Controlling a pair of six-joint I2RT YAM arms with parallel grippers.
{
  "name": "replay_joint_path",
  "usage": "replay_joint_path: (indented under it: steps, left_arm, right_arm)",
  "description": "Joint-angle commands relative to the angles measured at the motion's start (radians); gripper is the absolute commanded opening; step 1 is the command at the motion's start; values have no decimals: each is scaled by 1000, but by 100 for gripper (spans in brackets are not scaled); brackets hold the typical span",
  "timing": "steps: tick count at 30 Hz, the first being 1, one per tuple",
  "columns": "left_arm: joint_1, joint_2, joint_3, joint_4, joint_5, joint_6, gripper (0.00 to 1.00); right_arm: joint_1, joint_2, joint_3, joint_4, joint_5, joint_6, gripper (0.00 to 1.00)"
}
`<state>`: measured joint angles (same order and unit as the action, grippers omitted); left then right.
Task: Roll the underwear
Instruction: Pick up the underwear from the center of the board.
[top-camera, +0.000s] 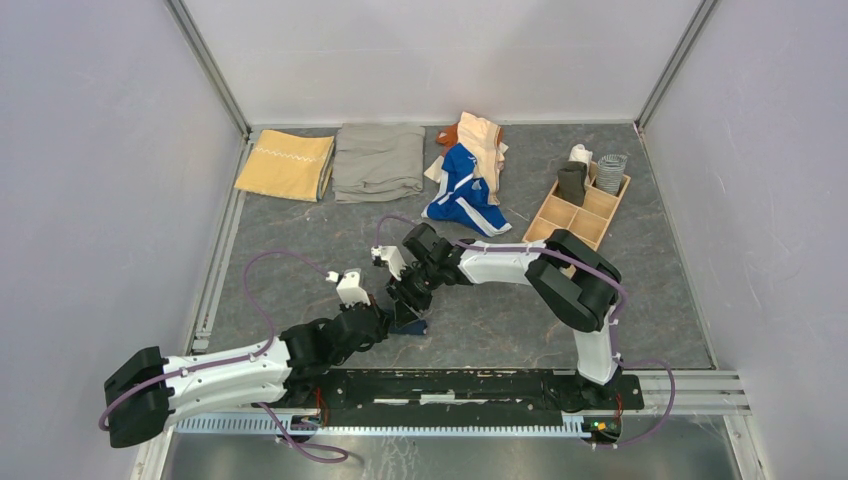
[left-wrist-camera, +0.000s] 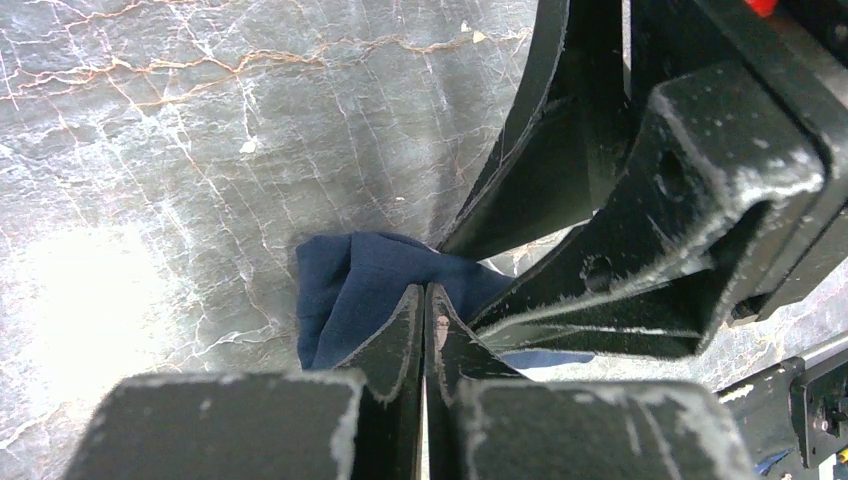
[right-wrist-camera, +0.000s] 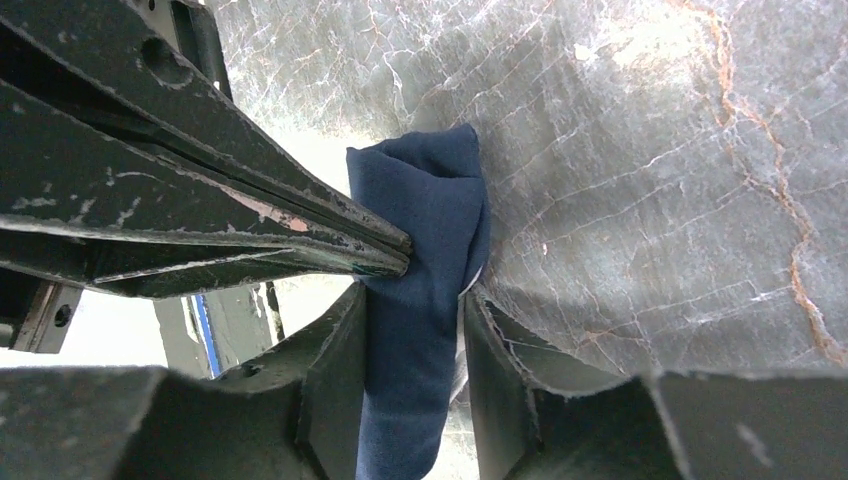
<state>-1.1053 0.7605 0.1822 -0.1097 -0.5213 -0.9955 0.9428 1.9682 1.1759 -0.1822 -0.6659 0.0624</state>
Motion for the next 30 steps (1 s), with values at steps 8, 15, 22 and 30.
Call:
replay_joint_path:
  steps: [8,15,22,30]
  left_arm:
    - [5,5,2,-17,-14,33,2]
    - [5,-95,135,-105,-47,83,4]
    - [5,-91,320,-223,-92,166,20]
    - [19,-11,308,-165,-71,217,39]
  right_arm:
    - [7,31,-17,-5,18,-19,13]
    - [4,-83,-137,144,20,19,0]
    - [-22,-279,-263,305,109,41,0]
    - [-187,-645,-427,371,442,-8,0]
